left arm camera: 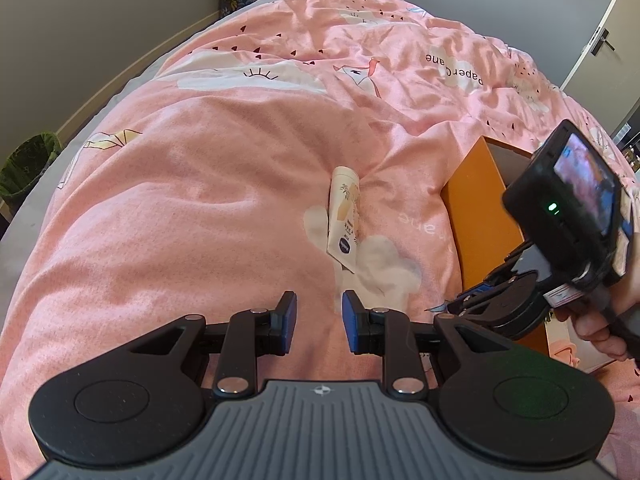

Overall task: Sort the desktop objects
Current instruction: 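Lift the silver compact with the right tool and turn it upright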

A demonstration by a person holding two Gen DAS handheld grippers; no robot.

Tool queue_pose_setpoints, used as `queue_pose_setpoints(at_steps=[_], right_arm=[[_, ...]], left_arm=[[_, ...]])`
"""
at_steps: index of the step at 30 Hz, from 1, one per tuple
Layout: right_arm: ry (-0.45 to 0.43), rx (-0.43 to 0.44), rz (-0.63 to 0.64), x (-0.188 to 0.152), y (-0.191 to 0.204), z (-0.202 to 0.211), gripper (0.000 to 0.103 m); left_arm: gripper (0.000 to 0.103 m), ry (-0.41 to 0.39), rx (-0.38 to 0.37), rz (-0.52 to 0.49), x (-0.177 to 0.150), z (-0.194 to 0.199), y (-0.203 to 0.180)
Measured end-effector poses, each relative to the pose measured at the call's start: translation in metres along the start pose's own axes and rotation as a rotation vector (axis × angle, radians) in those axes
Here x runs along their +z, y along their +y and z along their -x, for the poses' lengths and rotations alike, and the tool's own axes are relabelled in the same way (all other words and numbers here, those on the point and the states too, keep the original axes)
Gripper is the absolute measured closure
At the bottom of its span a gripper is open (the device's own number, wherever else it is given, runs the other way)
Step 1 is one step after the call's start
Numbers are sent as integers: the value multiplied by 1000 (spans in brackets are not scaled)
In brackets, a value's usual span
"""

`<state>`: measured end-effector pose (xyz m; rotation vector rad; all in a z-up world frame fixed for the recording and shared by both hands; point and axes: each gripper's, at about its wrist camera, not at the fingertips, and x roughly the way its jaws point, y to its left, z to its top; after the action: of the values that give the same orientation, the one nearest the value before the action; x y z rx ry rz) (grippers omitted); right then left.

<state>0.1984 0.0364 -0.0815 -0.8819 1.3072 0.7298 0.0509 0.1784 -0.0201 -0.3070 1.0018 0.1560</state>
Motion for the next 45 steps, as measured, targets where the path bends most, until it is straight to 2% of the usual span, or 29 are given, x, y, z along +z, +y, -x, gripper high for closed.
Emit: queue_pose_setpoints(at_steps=[4,6,8,9,11,16,23,25,27,29,30,33,35,38,42,45], right_arm=[[21,41,-59,2,-3,-8,96],[15,47,-65,1,-2,-7,90],[18,65,-58,-1,1,-6,73],[21,64,-46,-2,4,-7,69],[35,49,-21,-3,11,-10,62],[74,3,21,-2,20,-26,60],[90,-86,104,1,33,-39,43],[94,-119,128,1,37,-42,42],[99,-139,154,2,38,-43,44],[107,-163,176,3,37,-43,52],[111,-157,188,3,35,-41,52],[116,-112,186,6,24,-30,63],[97,-71,159,7,11,-16,73],[52,-15,89,14,-13,6,81],[12,40,2,27,-41,26,86],[-17,21,-29,32,-44,32,89]], left_arm=[[75,-1,2,-4,0,1,-2],[74,1,5,-3,-1,1,-2],[74,5,8,-2,-1,0,-2],[74,6,7,-2,-2,-1,-1],[74,7,5,-1,-2,-1,-1],[74,1,-2,-4,-3,2,0],[74,-1,-2,4,-3,2,2],[74,-1,-1,3,-3,3,2],[74,-2,-2,3,-3,3,2],[74,-4,-3,3,-3,4,2],[74,-6,-4,3,-3,5,2],[74,-11,-6,5,-3,7,3],[74,-7,-4,6,-3,6,3],[74,1,2,3,-3,2,2],[74,5,-3,-8,-3,1,-2],[74,7,-4,-12,-3,1,-3]])
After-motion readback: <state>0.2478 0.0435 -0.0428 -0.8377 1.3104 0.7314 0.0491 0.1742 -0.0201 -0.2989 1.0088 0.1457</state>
